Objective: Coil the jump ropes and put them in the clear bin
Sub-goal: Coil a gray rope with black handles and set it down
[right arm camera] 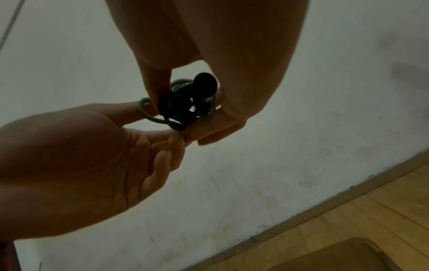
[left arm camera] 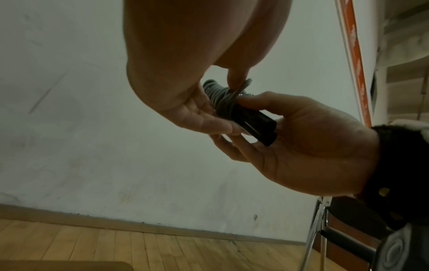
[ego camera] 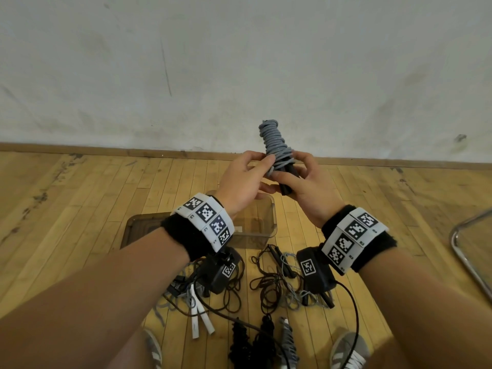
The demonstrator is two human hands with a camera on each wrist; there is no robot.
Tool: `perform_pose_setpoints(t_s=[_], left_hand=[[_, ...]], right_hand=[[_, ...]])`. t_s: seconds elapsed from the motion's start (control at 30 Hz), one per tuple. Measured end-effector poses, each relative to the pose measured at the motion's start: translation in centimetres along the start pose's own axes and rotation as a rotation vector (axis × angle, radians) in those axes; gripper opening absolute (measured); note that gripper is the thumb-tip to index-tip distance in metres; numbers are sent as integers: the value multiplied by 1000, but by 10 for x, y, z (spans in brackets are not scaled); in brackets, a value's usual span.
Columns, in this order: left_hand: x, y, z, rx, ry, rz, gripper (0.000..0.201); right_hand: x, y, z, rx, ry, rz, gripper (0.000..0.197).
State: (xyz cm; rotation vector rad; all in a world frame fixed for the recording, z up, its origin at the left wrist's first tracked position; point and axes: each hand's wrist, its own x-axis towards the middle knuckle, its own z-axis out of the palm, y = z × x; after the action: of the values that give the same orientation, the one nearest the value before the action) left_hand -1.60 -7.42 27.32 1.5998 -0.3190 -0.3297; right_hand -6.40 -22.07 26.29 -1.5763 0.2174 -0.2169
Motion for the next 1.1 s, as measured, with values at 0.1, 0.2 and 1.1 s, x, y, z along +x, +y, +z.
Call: perform_pose_setpoints(t_s=[0.1, 0.2, 1.1], left_hand=[[1, -3, 2, 77, 36, 51, 29], [3, -4, 4, 105, 61, 97, 28], [3, -6, 1, 114, 113, 218, 10]], right_hand=[[0, 1, -1, 68, -10, 9, 59], [-3, -1, 0, 109, -32, 5, 58], [-9, -10, 4, 28, -92, 40, 47]])
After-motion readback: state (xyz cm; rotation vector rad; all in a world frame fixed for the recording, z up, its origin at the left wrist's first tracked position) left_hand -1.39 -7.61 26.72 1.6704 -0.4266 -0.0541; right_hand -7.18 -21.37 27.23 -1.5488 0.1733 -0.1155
